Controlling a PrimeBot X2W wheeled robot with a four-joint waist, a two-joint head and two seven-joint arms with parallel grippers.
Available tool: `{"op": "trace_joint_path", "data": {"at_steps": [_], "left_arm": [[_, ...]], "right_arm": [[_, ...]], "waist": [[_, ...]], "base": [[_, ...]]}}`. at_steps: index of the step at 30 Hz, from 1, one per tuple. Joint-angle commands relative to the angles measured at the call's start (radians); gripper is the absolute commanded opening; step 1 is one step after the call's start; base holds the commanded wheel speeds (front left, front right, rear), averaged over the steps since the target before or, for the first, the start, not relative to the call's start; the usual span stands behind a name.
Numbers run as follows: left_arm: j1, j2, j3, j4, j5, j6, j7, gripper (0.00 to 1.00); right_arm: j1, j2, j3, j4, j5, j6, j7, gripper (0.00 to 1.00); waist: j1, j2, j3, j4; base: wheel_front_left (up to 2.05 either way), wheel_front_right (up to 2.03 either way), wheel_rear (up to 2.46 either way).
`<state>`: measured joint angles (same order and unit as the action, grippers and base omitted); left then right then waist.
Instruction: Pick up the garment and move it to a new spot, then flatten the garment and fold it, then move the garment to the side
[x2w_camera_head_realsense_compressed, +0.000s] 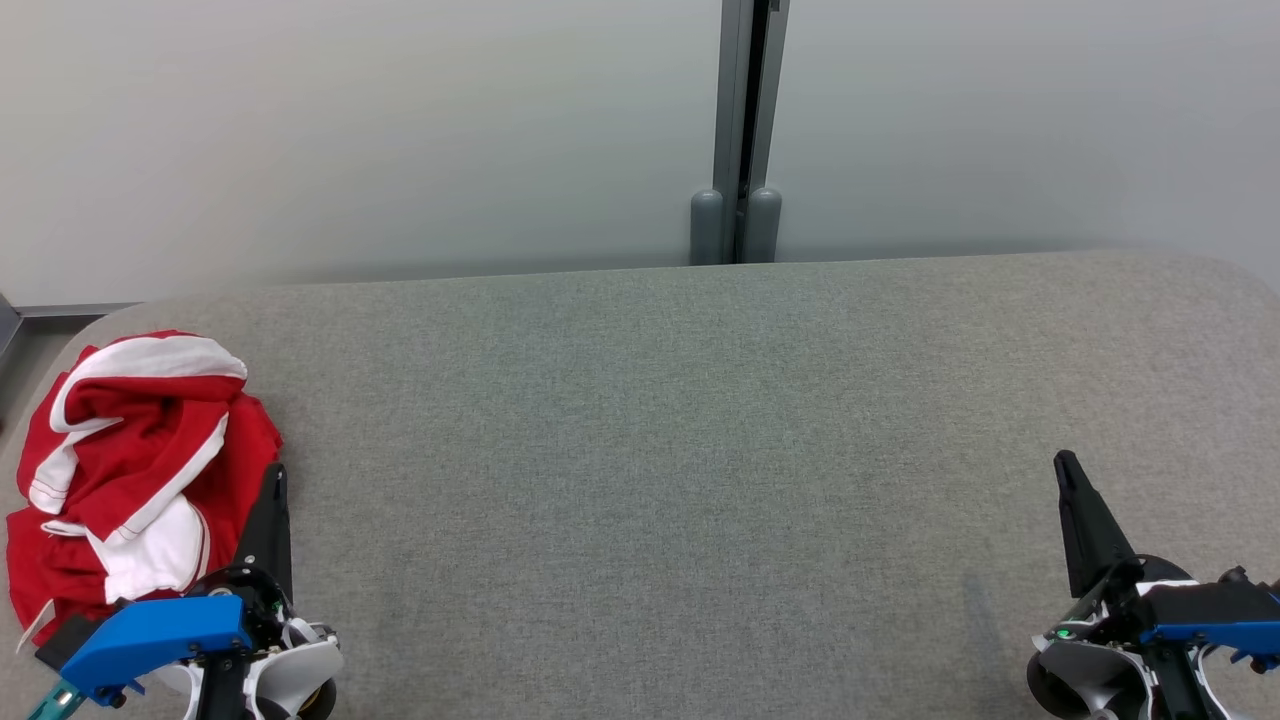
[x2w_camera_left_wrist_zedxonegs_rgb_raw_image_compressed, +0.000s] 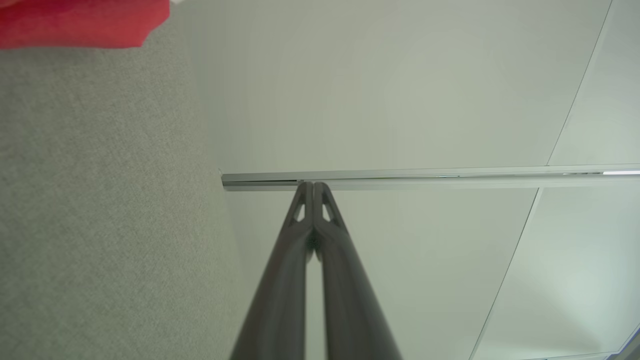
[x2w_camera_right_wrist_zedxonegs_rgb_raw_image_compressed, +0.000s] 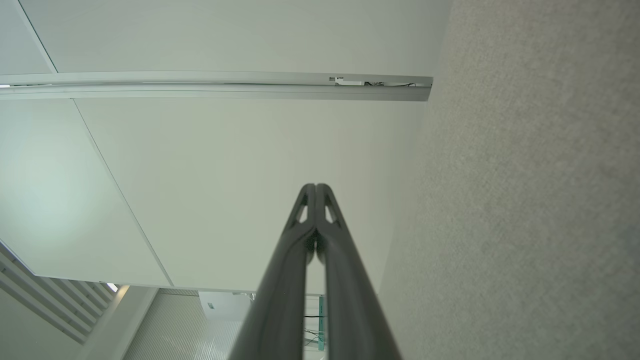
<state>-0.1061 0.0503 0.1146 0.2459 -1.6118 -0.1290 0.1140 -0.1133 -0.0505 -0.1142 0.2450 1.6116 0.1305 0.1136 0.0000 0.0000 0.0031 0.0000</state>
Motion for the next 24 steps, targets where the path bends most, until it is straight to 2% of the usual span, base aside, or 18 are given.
{"op": "trace_joint_path", "data": {"at_steps": [1, 14, 15, 24], "left_arm": [[-0.004, 0.0, 0.002, -0.004, -0.002, -0.005, 0.003, 0.0], [-0.004, 0.0, 0.001, -0.005, -0.002, -0.005, 0.003, 0.0], [0.0, 0.0, 0.0, 0.0, 0.0, 0.0, 0.0, 1.0], [0.017, -0.002, -0.008, 0.021, 0.019, 0.0, -0.031, 1.0]], "right_arm": [[0.011, 0.001, -0.002, -0.003, 0.003, 0.0, 0.004, 0.0], [0.011, 0.001, -0.002, -0.003, 0.003, 0.0, 0.004, 0.0], [0.0, 0.0, 0.0, 0.0, 0.0, 0.0, 0.0, 1.0], [0.012, -0.006, 0.001, 0.003, -0.013, 0.0, -0.006, 1.0]], "waist": [[0.0, 0.0, 0.0, 0.0], [0.0, 0.0, 0.0, 0.0], [0.0, 0.0, 0.0, 0.0], [0.0, 0.0, 0.0, -0.001]], "base": [[0.0, 0.0, 0.0], [0.0, 0.0, 0.0], [0.0, 0.0, 0.0], [0.0, 0.0, 0.0]]}}
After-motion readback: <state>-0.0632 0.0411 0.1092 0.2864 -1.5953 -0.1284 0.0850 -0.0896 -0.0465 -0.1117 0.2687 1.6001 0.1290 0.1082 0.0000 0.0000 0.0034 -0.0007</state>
